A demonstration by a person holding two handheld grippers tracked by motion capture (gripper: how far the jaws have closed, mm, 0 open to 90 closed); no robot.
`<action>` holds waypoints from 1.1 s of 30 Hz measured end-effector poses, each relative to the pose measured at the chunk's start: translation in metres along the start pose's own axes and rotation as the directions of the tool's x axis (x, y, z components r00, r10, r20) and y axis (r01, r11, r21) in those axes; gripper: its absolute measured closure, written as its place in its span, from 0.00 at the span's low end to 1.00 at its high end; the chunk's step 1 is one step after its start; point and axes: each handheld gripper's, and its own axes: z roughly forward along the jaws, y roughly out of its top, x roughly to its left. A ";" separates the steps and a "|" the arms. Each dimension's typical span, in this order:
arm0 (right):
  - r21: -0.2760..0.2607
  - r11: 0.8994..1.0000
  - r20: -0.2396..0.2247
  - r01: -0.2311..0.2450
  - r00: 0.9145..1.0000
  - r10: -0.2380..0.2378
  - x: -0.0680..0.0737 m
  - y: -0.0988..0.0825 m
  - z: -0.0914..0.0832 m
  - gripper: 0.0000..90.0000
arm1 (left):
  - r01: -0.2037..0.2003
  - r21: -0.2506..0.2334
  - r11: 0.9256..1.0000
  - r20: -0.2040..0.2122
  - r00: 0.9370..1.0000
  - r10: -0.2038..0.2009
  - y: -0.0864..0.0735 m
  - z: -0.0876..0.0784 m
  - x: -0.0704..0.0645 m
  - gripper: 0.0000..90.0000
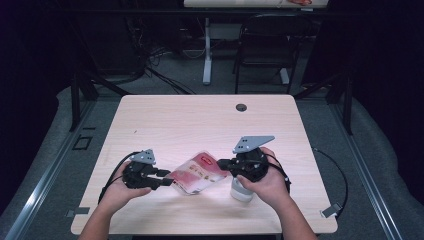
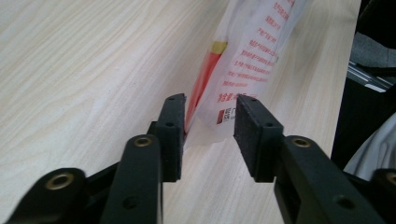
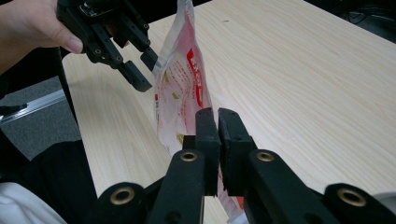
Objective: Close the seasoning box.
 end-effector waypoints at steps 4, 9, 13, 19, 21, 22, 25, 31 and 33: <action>0.000 1.000 -0.008 0.015 1.000 -0.015 0.004 0.005 0.002 0.98 | 0.005 0.006 1.000 -0.002 1.000 -0.005 -0.002 -0.003 0.002 0.76; -0.001 1.000 -0.019 0.030 0.999 -0.030 0.009 0.011 0.007 0.98 | 0.016 -0.002 1.000 0.010 1.000 -0.016 -0.004 -0.007 0.003 0.72; -0.006 0.999 -0.037 0.038 0.999 -0.038 0.012 0.016 0.013 0.98 | 0.017 -0.026 1.000 0.009 1.000 -0.017 -0.005 -0.014 0.004 0.71; -0.005 0.998 -0.051 0.067 0.996 -0.067 0.020 0.027 0.020 0.99 | -0.011 -0.023 1.000 -0.025 1.000 0.010 -0.005 -0.016 0.002 0.86; -0.005 0.997 -0.048 0.078 0.996 -0.078 0.022 0.030 0.022 1.00 | -0.021 -0.019 1.000 -0.032 0.999 0.020 -0.005 -0.015 0.001 0.88; -0.005 0.997 -0.048 0.080 0.996 -0.081 0.022 0.031 0.022 1.00 | -0.026 -0.011 1.000 -0.032 0.999 0.025 -0.005 -0.014 0.001 0.89; -0.009 0.996 -0.052 0.084 0.995 -0.085 0.024 0.034 0.023 1.00 | -0.032 -0.011 0.999 -0.037 0.999 0.032 -0.004 -0.011 -0.001 0.93; -0.014 0.995 -0.057 0.102 0.993 -0.103 0.028 0.039 0.026 1.00 | -0.029 -0.005 1.000 -0.030 0.999 0.029 -0.003 -0.002 -0.004 0.97; -0.011 0.994 -0.055 0.107 0.993 -0.108 0.030 0.039 0.026 1.00 | -0.025 0.006 1.000 -0.023 0.999 0.025 -0.003 0.000 -0.003 0.98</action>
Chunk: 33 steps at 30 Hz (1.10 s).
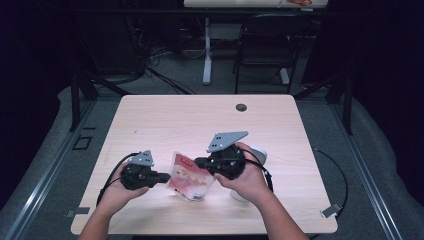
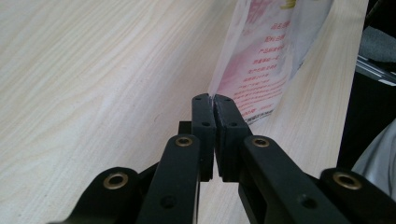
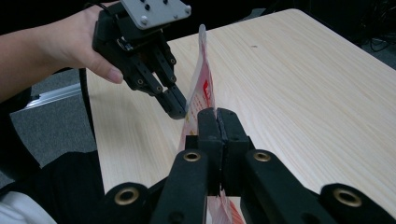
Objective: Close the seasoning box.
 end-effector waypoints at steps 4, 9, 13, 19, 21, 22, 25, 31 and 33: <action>-0.003 1.000 -0.010 -0.001 1.000 0.001 0.002 0.001 0.002 0.99 | 0.006 -0.003 1.000 0.019 1.000 -0.006 -0.001 0.001 0.000 0.92; -0.003 1.000 -0.023 -0.003 1.000 0.003 0.003 0.001 0.001 0.96 | 0.002 -0.025 1.000 0.045 0.999 -0.001 0.000 -0.008 0.000 0.83; -0.020 1.000 -0.038 -0.014 0.999 0.013 0.003 0.002 0.002 0.94 | -0.005 -0.050 0.999 0.056 0.998 0.008 -0.001 -0.012 -0.001 0.76; -0.030 0.999 -0.050 -0.024 0.999 0.022 0.004 0.004 0.005 0.93 | -0.005 -0.064 0.998 0.031 0.999 0.007 -0.003 -0.015 0.001 0.66; -0.035 0.999 -0.059 -0.023 0.998 0.021 0.006 0.005 0.006 0.92 | 0.003 -0.067 0.998 0.023 1.000 -0.001 -0.005 -0.015 0.002 0.63; -0.037 0.999 -0.063 -0.021 0.998 0.019 0.007 0.006 0.007 0.92 | 0.008 -0.067 0.998 0.023 1.000 -0.007 -0.006 -0.016 0.003 0.63; -0.044 0.999 -0.070 -0.019 0.997 0.016 0.009 0.008 0.008 0.90 | 0.022 -0.068 0.997 0.026 0.999 -0.020 -0.007 -0.017 0.005 0.59; -0.058 0.998 -0.063 -0.025 0.998 0.021 0.011 0.011 0.006 0.85 | 0.026 -0.087 0.996 0.015 1.000 -0.024 -0.008 -0.021 0.005 0.54; -0.060 0.998 -0.063 -0.026 0.998 0.022 0.012 0.014 0.004 0.84 | 0.024 -0.084 0.996 0.008 1.000 -0.024 -0.008 -0.023 0.005 0.54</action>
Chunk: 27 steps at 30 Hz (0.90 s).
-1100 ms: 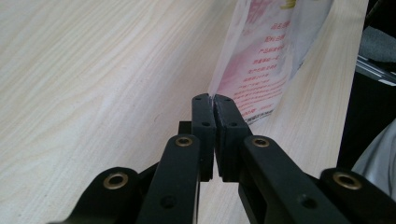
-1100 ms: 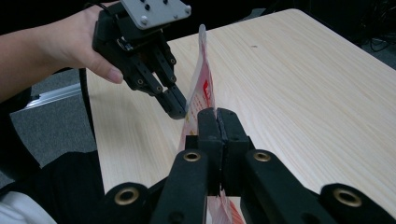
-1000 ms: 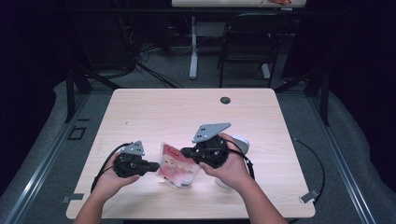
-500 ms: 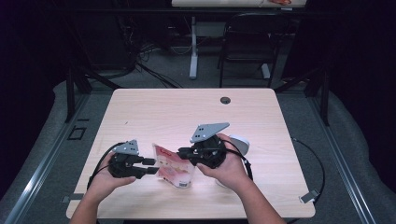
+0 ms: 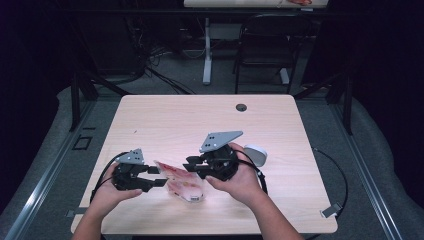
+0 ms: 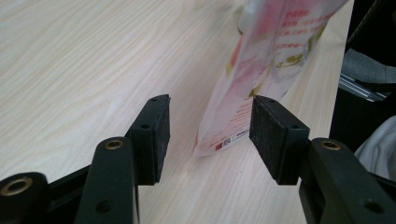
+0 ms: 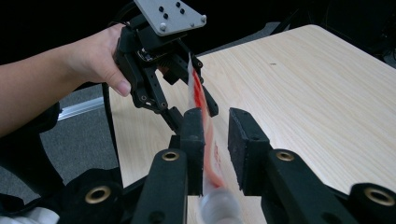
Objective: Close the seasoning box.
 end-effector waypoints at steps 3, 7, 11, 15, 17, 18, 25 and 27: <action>-0.011 1.000 -0.007 0.000 1.000 0.000 0.001 0.004 -0.003 0.82 | 0.008 -0.013 1.000 -0.009 1.000 -0.008 0.000 -0.004 0.000 0.54; -0.023 1.000 -0.006 -0.003 1.000 0.003 0.004 0.007 -0.007 0.80 | 0.008 -0.020 1.000 -0.012 1.000 -0.009 -0.001 -0.006 0.000 0.54; -0.026 1.000 0.001 -0.006 1.000 0.006 0.004 0.006 -0.008 0.78 | 0.010 -0.025 1.000 -0.021 1.000 -0.011 -0.002 -0.009 0.000 0.54; -0.034 0.999 0.013 -0.006 1.000 0.007 0.003 0.004 -0.011 0.72 | 0.017 -0.040 0.999 -0.031 0.999 -0.019 -0.004 -0.012 0.002 0.55; -0.040 0.999 0.033 -0.004 0.999 0.005 0.003 0.003 -0.014 0.70 | 0.025 -0.040 0.999 -0.038 0.999 -0.027 -0.006 -0.013 0.005 0.55; -0.043 0.999 0.043 -0.007 0.999 0.008 0.002 0.001 -0.016 0.69 | 0.032 -0.044 0.999 -0.039 0.999 -0.033 -0.007 -0.014 0.005 0.55; -0.077 0.996 0.096 -0.035 0.995 0.042 -0.005 -0.012 -0.032 0.61 | 0.054 -0.051 0.997 -0.065 0.996 -0.057 -0.011 -0.017 0.010 0.55; -0.083 0.996 0.113 -0.045 0.992 0.055 -0.007 -0.018 -0.038 0.59 | 0.062 -0.055 0.997 -0.076 0.995 -0.066 -0.013 -0.018 0.011 0.54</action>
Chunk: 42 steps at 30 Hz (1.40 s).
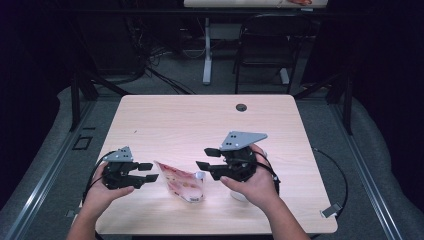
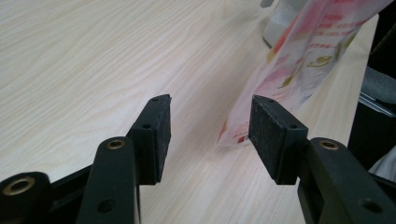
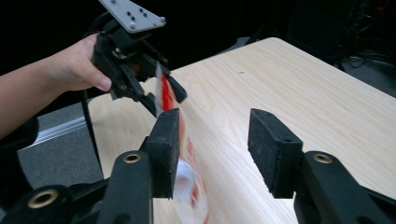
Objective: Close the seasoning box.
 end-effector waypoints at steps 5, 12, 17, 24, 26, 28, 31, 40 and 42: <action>-0.012 1.000 0.039 -0.018 0.999 0.018 -0.008 -0.011 -0.012 0.56 | 0.030 -0.015 0.999 -0.036 0.999 -0.030 -0.002 -0.002 0.004 0.54; -0.041 0.998 0.094 -0.049 0.994 0.053 -0.016 -0.026 -0.030 0.52 | 0.048 -0.024 0.999 -0.064 0.997 -0.049 -0.004 -0.005 0.006 0.53; -0.069 0.995 0.127 -0.072 0.989 0.080 -0.020 -0.036 -0.045 0.52 | 0.037 -0.010 0.999 -0.085 0.996 -0.038 -0.005 -0.005 0.004 0.53; -0.094 0.989 0.163 -0.113 0.978 0.127 -0.028 -0.051 -0.061 0.51 | 0.042 -0.010 0.999 -0.089 0.995 -0.043 -0.005 -0.006 0.004 0.53; -0.103 0.987 0.171 -0.123 0.975 0.139 -0.030 -0.054 -0.064 0.51 | 0.044 -0.010 0.999 -0.091 0.995 -0.045 -0.006 -0.006 0.004 0.53; -0.108 0.985 0.180 -0.132 0.972 0.150 -0.032 -0.057 -0.067 0.51 | 0.047 -0.007 0.999 -0.093 0.994 -0.048 -0.007 -0.006 0.005 0.53; -0.111 0.985 0.197 -0.135 0.968 0.155 -0.034 -0.062 -0.072 0.51 | 0.052 -0.016 0.999 -0.095 0.994 -0.054 -0.008 -0.006 0.006 0.53; -0.077 0.986 0.251 -0.148 0.954 0.162 -0.037 -0.086 -0.088 0.52 | 0.057 -0.022 0.998 -0.105 0.993 -0.059 -0.009 -0.008 0.008 0.53; -0.084 0.984 0.263 -0.156 0.949 0.173 -0.038 -0.090 -0.091 0.52 | 0.058 -0.020 0.998 -0.106 0.993 -0.060 -0.009 -0.008 0.008 0.53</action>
